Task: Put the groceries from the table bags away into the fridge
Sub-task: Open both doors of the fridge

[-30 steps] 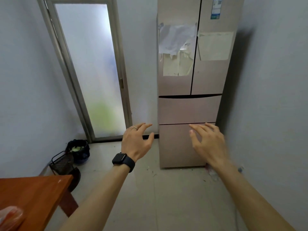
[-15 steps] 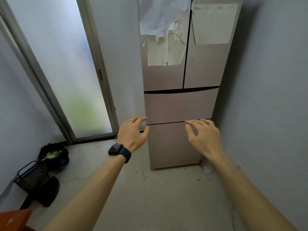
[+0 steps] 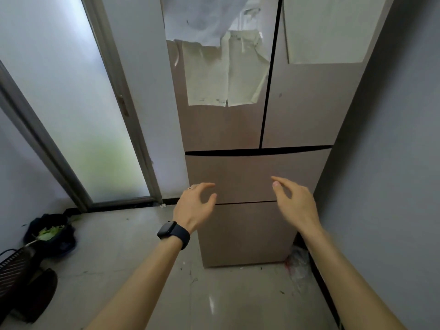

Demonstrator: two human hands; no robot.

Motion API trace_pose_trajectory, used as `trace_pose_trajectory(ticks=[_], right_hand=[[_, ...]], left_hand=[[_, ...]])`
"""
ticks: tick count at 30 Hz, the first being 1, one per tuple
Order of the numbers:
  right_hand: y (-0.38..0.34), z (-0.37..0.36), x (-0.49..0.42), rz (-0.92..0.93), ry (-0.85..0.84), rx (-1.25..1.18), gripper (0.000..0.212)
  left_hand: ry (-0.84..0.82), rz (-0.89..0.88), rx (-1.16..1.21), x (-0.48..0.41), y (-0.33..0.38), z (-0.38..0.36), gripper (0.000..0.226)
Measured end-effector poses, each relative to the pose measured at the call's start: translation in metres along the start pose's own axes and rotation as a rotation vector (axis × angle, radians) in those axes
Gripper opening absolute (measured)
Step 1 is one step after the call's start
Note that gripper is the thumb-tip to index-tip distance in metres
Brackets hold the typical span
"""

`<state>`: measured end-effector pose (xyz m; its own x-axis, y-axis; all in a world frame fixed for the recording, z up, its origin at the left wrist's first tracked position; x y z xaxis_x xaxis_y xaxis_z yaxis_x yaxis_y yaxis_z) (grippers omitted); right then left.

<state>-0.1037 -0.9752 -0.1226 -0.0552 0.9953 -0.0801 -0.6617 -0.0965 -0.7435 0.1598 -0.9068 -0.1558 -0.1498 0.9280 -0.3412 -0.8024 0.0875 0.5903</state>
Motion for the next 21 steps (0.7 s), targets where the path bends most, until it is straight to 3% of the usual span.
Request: trace_pose_trajectory(ticks=[4,9,14,21], right_hand=[[0.02,-0.023,-0.061,-0.171,-0.102,-0.248,0.036],[0.058,-0.08,-0.136,-0.539,-0.258,-0.856,0.045],[0.067,-0.12,-0.203,-0.809,-0.27,-1.391,0.063],[0.055,-0.137,-0.279,-0.878,-0.195,-1.738,0.104]], left_hand=[[0.004,0.123,0.306,-0.053,-0.015,-0.041,0.034],[0.056,0.383,0.832,-0.12,-0.029,-0.101,0.029],[0.137,0.643,1.33,-0.181,-0.03,-0.167,0.061],[0.328,0.75,1.66,-0.247,-0.035,-0.211,0.086]])
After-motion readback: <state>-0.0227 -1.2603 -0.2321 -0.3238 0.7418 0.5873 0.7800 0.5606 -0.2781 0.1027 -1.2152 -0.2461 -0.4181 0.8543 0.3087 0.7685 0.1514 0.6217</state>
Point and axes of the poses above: each hand's wrist, its own x-axis away from the middle knuckle, its own z-axis out of the back of the hand, y = z × x, the point moved 10 cm from there along -x, towards the middle knuckle, and after that the axes turned 12 degrees about -z, right-handed, at the moved point
